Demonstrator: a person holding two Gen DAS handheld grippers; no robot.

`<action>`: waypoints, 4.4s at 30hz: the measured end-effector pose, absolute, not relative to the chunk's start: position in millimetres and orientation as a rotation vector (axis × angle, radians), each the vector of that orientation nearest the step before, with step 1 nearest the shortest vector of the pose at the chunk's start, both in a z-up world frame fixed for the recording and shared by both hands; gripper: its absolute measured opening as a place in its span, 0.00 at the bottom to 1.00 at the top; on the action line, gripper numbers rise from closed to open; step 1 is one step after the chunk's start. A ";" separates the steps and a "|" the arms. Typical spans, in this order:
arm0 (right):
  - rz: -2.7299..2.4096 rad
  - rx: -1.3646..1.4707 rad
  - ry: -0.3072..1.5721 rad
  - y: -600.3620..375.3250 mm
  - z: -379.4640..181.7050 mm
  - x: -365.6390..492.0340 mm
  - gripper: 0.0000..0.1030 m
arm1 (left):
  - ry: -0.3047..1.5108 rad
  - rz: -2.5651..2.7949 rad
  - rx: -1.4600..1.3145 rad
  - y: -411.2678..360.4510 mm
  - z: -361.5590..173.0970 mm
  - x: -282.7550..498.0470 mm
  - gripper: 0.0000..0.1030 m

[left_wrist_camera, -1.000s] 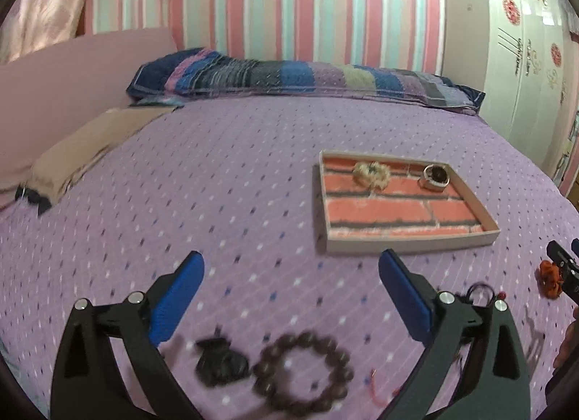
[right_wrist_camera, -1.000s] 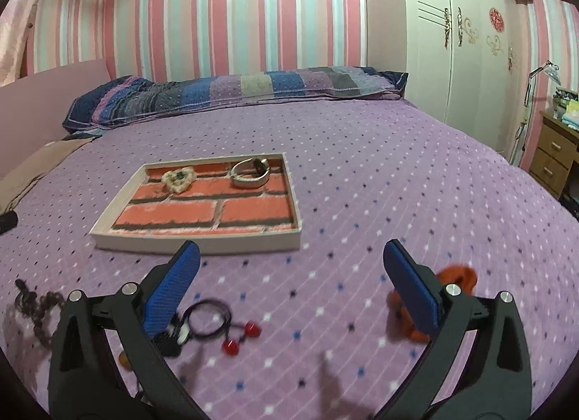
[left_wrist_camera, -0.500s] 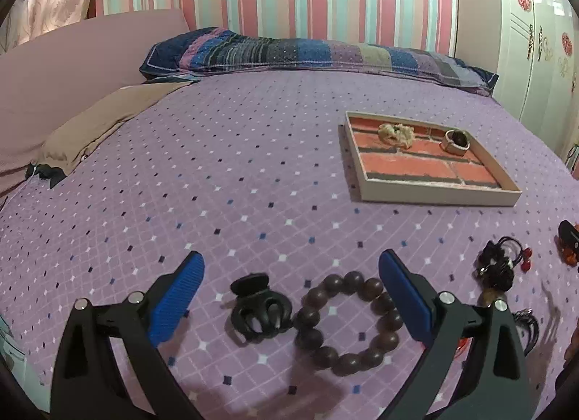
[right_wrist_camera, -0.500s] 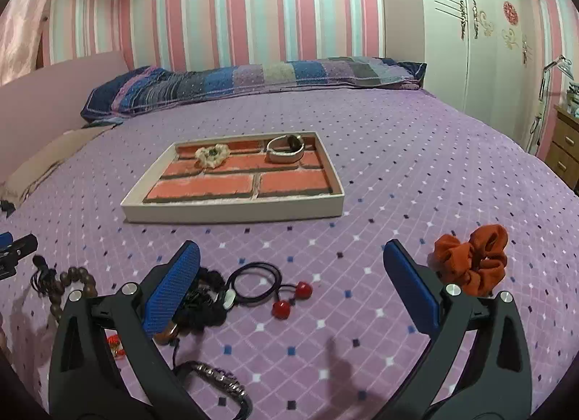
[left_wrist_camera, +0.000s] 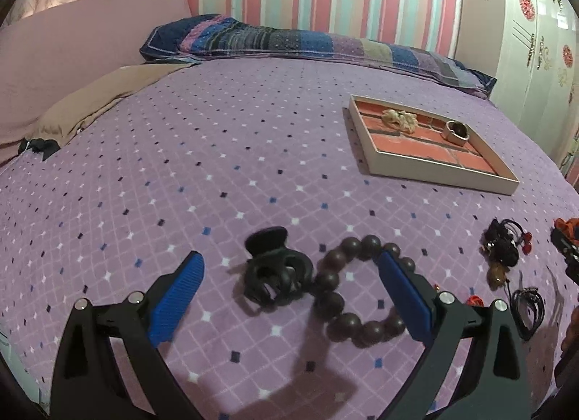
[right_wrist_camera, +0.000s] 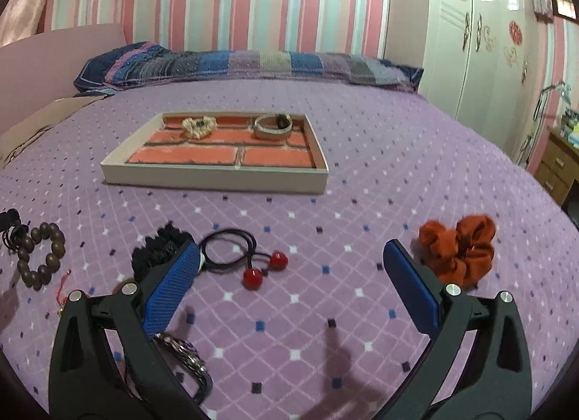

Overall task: Organize jewelry
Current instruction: 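Grasp the black claw clip with the left tool while the right tool grasps the black hair tie, then carry the claw clip into the tray with the left tool while the right tool carries the hair tie there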

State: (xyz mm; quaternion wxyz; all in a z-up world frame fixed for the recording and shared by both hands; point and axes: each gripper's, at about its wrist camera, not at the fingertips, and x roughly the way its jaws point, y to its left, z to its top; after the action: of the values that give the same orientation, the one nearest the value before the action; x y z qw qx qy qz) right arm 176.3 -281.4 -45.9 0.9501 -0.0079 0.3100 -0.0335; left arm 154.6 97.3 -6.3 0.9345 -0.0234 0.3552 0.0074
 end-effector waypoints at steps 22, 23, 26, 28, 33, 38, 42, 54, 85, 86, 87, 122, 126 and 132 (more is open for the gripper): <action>-0.018 0.008 0.699 -258.8 -61.4 191.2 0.86 | 0.722 0.080 -0.038 104.3 -19.4 167.4 0.92; -0.015 0.006 0.702 -256.4 -62.4 191.5 0.85 | 0.725 0.084 -0.032 105.9 -20.6 168.2 0.92; -0.003 -0.008 0.709 -248.4 -64.7 193.3 0.80 | 0.723 0.087 -0.027 110.8 -22.9 168.1 0.92; 0.001 -0.006 0.717 -245.0 -66.6 194.5 0.75 | 0.726 0.091 -0.028 114.1 -24.4 169.0 0.92; 0.021 -0.008 0.730 -234.7 -70.2 196.7 0.71 | 0.742 0.101 -0.025 122.1 -30.7 172.3 0.92; 0.032 -0.002 0.753 -230.0 -74.5 199.8 0.61 | 0.746 0.093 -0.040 127.8 -31.7 173.3 0.92; 0.052 0.010 0.774 -225.0 -77.5 201.4 0.52 | 0.746 0.091 -0.036 127.5 -31.8 173.6 0.92; 0.101 0.043 0.812 -216.7 -87.2 211.0 0.25 | 0.782 0.073 -0.059 126.1 -41.4 178.2 0.92; 0.123 0.052 0.780 -214.6 -79.3 208.0 0.16 | 0.795 -0.061 -0.110 119.0 -41.3 182.4 0.53; 0.126 0.056 0.778 -215.0 -78.0 207.4 0.16 | 0.795 -0.063 -0.113 119.3 -41.2 182.8 0.53; 0.128 0.056 0.772 -214.7 -76.3 206.5 0.16 | 0.795 -0.063 -0.116 120.2 -41.1 182.7 0.53; 0.111 0.181 0.582 -277.1 15.7 281.0 0.16 | 0.685 -0.173 -0.167 10.3 47.8 276.3 0.46; 0.091 0.174 0.580 -293.2 23.5 319.5 0.16 | 0.700 -0.214 -0.183 -13.7 54.8 320.1 0.46; 0.052 0.124 0.621 -307.3 6.4 374.4 0.16 | 0.778 -0.218 -0.162 -45.4 33.6 388.9 0.46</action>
State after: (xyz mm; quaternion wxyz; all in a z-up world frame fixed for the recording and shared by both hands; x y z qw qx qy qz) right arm 374.4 -307.3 6.4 0.9500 0.0609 0.3051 0.0257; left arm 388.9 -45.4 33.6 0.9164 -0.0785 0.3779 -0.1058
